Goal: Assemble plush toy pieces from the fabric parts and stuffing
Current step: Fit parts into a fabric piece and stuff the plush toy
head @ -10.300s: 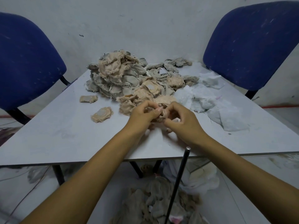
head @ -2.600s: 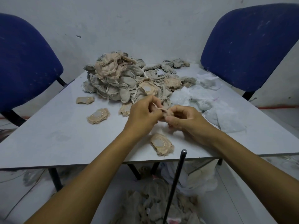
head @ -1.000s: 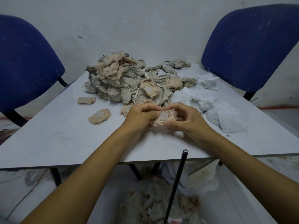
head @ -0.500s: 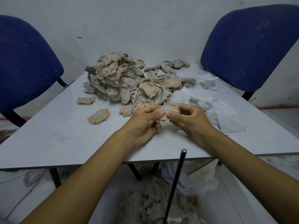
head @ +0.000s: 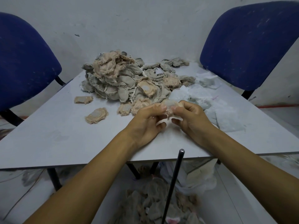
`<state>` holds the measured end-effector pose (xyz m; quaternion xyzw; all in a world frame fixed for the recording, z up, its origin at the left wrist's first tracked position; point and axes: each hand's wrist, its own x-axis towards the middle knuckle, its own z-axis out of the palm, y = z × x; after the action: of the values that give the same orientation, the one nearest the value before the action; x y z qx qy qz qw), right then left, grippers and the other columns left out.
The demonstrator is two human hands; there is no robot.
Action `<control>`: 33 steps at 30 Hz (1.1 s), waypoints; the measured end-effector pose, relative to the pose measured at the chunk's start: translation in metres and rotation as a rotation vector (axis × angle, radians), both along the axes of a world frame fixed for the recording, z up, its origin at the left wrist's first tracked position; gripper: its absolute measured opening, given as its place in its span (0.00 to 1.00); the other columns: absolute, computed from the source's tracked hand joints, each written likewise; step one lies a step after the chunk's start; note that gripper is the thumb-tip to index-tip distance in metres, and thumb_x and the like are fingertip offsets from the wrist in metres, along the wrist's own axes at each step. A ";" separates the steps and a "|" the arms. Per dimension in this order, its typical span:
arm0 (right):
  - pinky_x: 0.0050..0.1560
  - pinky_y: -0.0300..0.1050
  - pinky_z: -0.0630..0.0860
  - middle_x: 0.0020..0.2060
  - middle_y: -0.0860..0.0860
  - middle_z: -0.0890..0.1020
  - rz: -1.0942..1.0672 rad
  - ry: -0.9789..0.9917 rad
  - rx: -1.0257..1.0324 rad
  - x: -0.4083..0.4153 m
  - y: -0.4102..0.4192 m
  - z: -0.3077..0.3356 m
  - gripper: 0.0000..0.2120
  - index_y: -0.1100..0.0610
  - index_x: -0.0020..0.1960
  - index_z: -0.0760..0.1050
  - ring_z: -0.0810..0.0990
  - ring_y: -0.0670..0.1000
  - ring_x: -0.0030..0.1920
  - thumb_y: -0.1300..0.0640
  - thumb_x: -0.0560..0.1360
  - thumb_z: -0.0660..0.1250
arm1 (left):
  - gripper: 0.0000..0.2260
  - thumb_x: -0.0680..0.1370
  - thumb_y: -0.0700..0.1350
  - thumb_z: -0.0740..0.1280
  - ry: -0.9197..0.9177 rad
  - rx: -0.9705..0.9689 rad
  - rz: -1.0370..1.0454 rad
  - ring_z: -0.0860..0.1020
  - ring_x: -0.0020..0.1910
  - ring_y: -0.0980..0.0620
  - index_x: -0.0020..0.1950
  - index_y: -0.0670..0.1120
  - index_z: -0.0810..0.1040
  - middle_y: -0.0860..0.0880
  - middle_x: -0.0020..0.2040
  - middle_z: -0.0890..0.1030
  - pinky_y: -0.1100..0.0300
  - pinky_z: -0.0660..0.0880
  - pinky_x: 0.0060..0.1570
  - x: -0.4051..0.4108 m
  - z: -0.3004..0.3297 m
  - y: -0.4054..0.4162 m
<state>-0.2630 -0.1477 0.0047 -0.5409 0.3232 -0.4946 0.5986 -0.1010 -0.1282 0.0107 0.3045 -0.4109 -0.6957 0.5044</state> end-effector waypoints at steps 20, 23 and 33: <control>0.46 0.48 0.81 0.32 0.55 0.77 -0.028 -0.167 0.064 0.012 0.004 -0.002 0.18 0.59 0.60 0.76 0.81 0.52 0.38 0.73 0.73 0.70 | 0.12 0.79 0.48 0.69 -0.701 -0.414 0.479 0.73 0.29 0.53 0.38 0.48 0.72 0.52 0.30 0.75 0.55 0.69 0.31 0.005 -0.009 -0.004; 0.42 0.49 0.82 0.32 0.56 0.74 -0.195 -0.012 -0.079 0.019 0.004 -0.006 0.15 0.57 0.56 0.75 0.80 0.54 0.35 0.71 0.73 0.70 | 0.12 0.80 0.48 0.68 -0.826 -0.541 0.539 0.76 0.35 0.45 0.40 0.46 0.70 0.46 0.34 0.76 0.53 0.72 0.34 0.001 -0.012 0.004; 0.32 0.52 0.82 0.34 0.46 0.73 -0.312 0.394 -0.334 0.022 0.008 -0.010 0.08 0.45 0.51 0.74 0.80 0.56 0.34 0.55 0.77 0.71 | 0.12 0.80 0.48 0.68 -0.936 -0.586 0.650 0.79 0.37 0.47 0.43 0.44 0.70 0.46 0.36 0.77 0.48 0.76 0.37 0.003 -0.011 0.010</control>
<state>-0.2410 -0.1395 -0.0056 -0.6613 0.4265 -0.5124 0.3437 -0.0979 -0.1177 -0.0006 0.5346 -0.6475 -0.1596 0.5191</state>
